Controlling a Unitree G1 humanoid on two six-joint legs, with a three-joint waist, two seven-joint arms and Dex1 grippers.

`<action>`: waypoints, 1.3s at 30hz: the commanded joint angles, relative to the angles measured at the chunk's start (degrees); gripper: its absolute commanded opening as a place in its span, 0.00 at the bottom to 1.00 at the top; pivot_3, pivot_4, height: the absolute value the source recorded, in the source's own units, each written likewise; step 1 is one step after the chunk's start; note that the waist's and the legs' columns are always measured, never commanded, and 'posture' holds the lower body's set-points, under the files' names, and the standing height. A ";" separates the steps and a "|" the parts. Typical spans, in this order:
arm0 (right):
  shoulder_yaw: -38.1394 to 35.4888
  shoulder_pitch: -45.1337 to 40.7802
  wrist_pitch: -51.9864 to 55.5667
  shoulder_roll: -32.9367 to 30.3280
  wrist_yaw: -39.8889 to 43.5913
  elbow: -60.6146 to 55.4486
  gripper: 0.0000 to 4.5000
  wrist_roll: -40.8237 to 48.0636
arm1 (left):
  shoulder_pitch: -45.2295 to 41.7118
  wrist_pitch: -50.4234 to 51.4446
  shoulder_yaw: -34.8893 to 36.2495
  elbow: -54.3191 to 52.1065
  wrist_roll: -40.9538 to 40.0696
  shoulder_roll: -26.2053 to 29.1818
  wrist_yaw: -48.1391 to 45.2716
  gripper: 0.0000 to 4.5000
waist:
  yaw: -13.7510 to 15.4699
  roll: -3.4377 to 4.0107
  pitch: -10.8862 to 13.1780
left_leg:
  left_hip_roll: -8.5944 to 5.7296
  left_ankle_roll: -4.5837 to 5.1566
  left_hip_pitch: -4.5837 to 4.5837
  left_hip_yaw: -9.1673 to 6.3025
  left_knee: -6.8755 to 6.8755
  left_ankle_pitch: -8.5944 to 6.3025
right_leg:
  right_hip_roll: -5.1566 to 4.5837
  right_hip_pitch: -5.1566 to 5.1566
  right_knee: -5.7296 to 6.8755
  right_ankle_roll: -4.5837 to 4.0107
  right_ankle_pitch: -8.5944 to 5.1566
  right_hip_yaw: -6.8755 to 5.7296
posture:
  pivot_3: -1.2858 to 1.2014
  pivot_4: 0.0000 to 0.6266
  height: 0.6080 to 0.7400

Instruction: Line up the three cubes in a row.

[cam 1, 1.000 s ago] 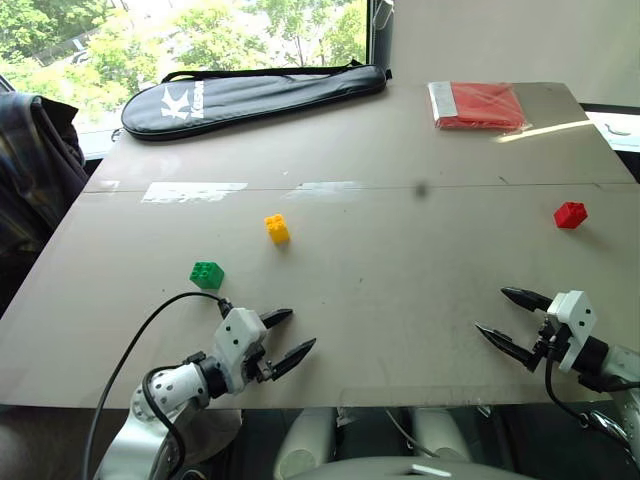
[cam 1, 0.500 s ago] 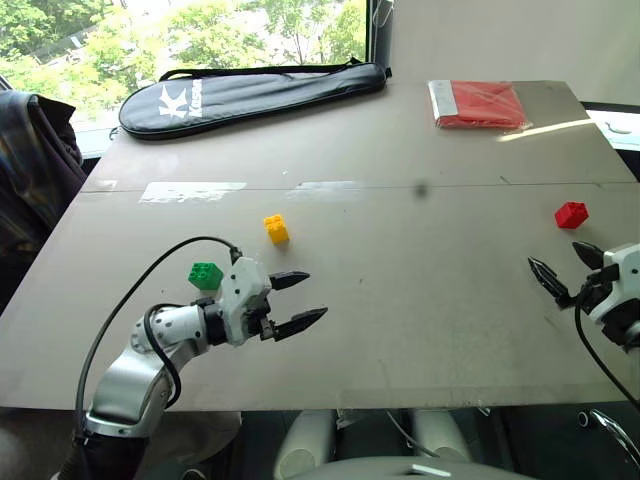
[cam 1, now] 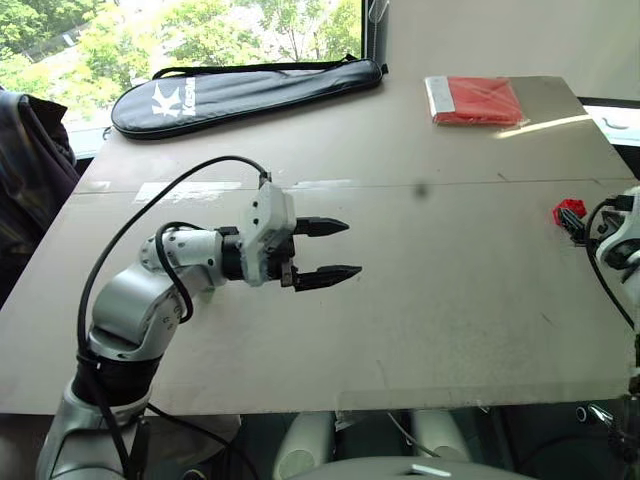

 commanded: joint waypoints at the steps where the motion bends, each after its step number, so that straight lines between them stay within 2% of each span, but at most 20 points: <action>1: 0.85 -3.98 -3.61 -1.62 0.74 6.35 1.00 -2.11 | -1.29 1.21 2.11 -3.12 -2.25 1.04 0.55 0.82 | 0.01 0.00 0.00 | 0.00 0.00 0.01 0.00 0.00 0.00 | 0.00 0.00 0.00 0.00 0.00 0.00 | 0.52 0.24 0.94; 8: 3.31 -11.66 -10.94 -2.20 2.26 20.02 1.00 -5.57 | -0.57 2.77 2.91 -5.43 -3.83 1.37 2.16 0.82 | -0.54 0.00 0.01 | 0.00 -0.01 0.01 0.01 0.01 0.01 | 0.01 0.00 0.02 0.00 0.00 0.02 | 0.52 0.24 0.94; 11: 3.91 -13.48 -13.45 -2.47 2.72 23.59 0.81 -6.64 | -0.22 3.11 3.13 -5.92 -4.27 1.52 2.63 0.84 | -0.70 0.00 0.01 | 0.00 -0.01 0.00 -0.01 0.00 0.01 | 0.01 0.00 0.02 0.00 0.00 0.00 | 0.52 0.24 0.94; 14: 4.20 -14.36 -15.05 -2.59 2.98 25.49 0.52 -7.28 | 0.18 3.10 3.34 -6.13 -4.71 1.70 2.78 0.84 | -0.94 0.00 0.01 | 0.00 -0.01 0.00 0.00 0.00 0.01 | 0.01 0.00 0.02 0.00 0.00 0.02 | 0.52 0.24 0.94; 15: 4.25 -14.50 -15.40 -2.62 3.07 25.86 0.46 -7.46 | 0.21 3.06 3.33 -6.11 -4.77 1.71 2.85 0.84 | -0.99 0.00 0.01 | 0.00 -0.01 0.01 0.00 0.00 0.01 | 0.01 0.00 0.02 0.00 0.00 0.02 | 0.52 0.24 0.94; 16: 4.31 -14.56 -15.71 -2.65 3.20 26.12 0.33 -7.61 | 0.23 3.02 3.32 -6.09 -4.80 1.69 2.91 0.84 | -1.03 0.00 0.01 | 0.00 -0.01 0.01 0.00 0.00 0.01 | 0.01 0.00 0.02 0.00 0.00 0.02 | 0.52 0.24 0.94; 17: 4.49 -14.34 -16.10 -2.73 3.58 26.10 0.29 -7.81 | 0.22 3.07 3.28 -6.05 -4.90 1.61 3.01 0.84 | -1.06 0.00 0.01 | 0.00 -0.01 0.02 0.01 0.00 0.01 | 0.01 0.00 0.02 0.00 0.00 0.03 | 0.52 0.24 0.94; 22: 6.32 -10.87 -18.19 -2.85 9.46 20.74 0.30 -8.13 | 0.73 1.94 2.81 -5.94 -4.29 1.72 2.04 0.84 | -1.09 0.00 0.01 | 0.00 -0.01 0.02 0.01 0.01 0.01 | 0.01 0.00 0.04 0.00 0.00 0.03 | 0.52 0.24 0.94; 27: 8.41 -1.91 -16.21 -1.87 26.52 3.99 0.30 -1.85 | 3.14 -2.27 1.73 -4.88 -0.55 3.00 -0.71 0.84 | -1.10 0.01 0.01 | 0.02 -0.01 -0.01 -0.02 -0.02 0.00 | 0.01 -0.04 0.02 0.00 0.00 0.02 | 0.52 0.24 0.94; 29: 9.69 3.86 -18.27 -1.33 38.74 -4.47 0.30 3.48 | 4.03 -4.07 1.07 -4.34 0.80 3.74 -2.41 0.84 | -0.98 0.01 0.01 | 0.02 -0.01 0.01 0.00 0.00 0.00 | 0.01 -0.04 0.04 0.01 0.00 0.03 | 0.52 0.24 0.94; 31: 10.93 6.92 -19.37 -1.89 45.36 -8.29 0.30 5.25 | 4.14 -4.84 0.73 -4.00 1.08 3.85 -3.43 0.84 | -0.94 0.01 0.01 | 0.04 -0.01 0.03 -0.06 0.00 0.00 | 0.02 0.01 0.04 0.01 0.00 -0.02 | 0.52 0.24 0.94; 32: 11.93 7.54 -18.75 -2.60 46.60 -8.84 0.30 4.75 | 4.10 -5.07 0.65 -3.90 1.03 3.76 -3.81 0.84 | -0.92 0.01 0.01 | 0.04 0.00 0.03 -0.05 0.02 0.00 | 0.01 0.01 0.06 0.02 0.01 -0.01 | 0.52 0.24 0.94; 35: 19.00 7.63 -24.92 -4.92 57.09 -7.30 0.30 0.13 | 4.35 -6.85 -1.08 -3.08 2.40 5.15 -7.67 0.84 | -0.95 0.01 0.01 | 0.01 0.00 0.07 0.02 0.08 0.00 | 0.00 0.03 0.07 0.07 0.04 0.04 | 0.52 0.24 0.94; 39: 25.34 2.91 -34.19 -4.50 66.98 -1.10 0.30 -1.61 | 5.40 -6.88 -2.55 -3.58 2.82 6.65 -10.28 0.84 | -1.08 -0.03 0.04 | 0.04 0.00 0.13 0.03 0.06 0.00 | 0.05 0.03 0.09 0.07 0.04 0.06 | 0.52 0.24 0.94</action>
